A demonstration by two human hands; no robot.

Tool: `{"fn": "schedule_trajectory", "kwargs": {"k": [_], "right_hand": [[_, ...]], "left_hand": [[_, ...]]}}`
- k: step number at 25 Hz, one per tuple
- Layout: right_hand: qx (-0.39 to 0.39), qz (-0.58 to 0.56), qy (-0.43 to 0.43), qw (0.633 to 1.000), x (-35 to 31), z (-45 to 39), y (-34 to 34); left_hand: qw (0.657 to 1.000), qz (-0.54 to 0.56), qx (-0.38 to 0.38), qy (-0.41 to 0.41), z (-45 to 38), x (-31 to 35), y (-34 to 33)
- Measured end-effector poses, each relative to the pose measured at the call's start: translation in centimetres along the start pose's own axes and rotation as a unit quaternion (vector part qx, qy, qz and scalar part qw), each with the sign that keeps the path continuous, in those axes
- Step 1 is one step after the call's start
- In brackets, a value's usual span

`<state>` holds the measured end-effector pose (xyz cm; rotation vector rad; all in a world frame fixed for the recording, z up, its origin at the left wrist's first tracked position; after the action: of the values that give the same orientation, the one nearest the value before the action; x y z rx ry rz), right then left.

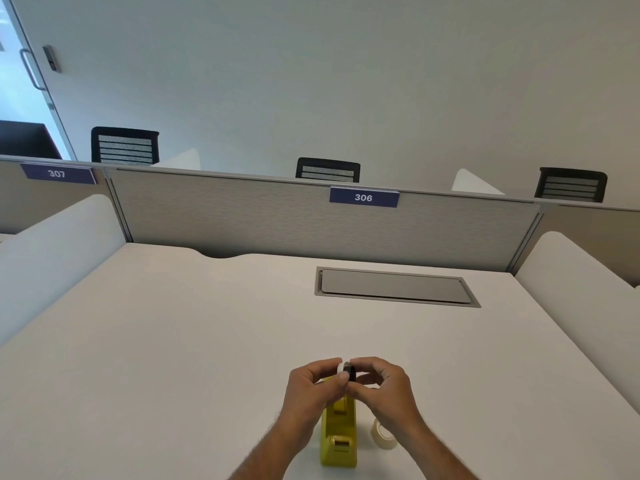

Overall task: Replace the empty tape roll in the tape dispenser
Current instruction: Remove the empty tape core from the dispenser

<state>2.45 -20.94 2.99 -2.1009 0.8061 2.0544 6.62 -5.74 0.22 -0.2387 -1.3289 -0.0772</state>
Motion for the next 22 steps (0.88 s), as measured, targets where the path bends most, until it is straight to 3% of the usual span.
{"fn": "schedule_trajectory", "kwargs": {"k": [7,22], "right_hand": [[0.003,-0.102,-0.047,0.994,0.5,-0.2,0.3],[-0.021,-0.11,-0.097,0.989,0.8,-0.2,-0.1]], "left_hand": [[1.0,0.013,-0.014,0.002,0.5,1.0,-0.4],[0.997,-0.036,-0.063,-0.015,0.9,1.8,-1.5]]}}
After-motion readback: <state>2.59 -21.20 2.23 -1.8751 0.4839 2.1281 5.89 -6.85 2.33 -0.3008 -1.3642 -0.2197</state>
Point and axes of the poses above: each hand's wrist, its own z-axis away from the middle knuckle, its own y-axis out of the back of the hand, x = y × z, the point moved 8 cm from there along -z, towards the middle knuckle, and after that the axes turned 8 degrees about x, right-handed, at the moved point
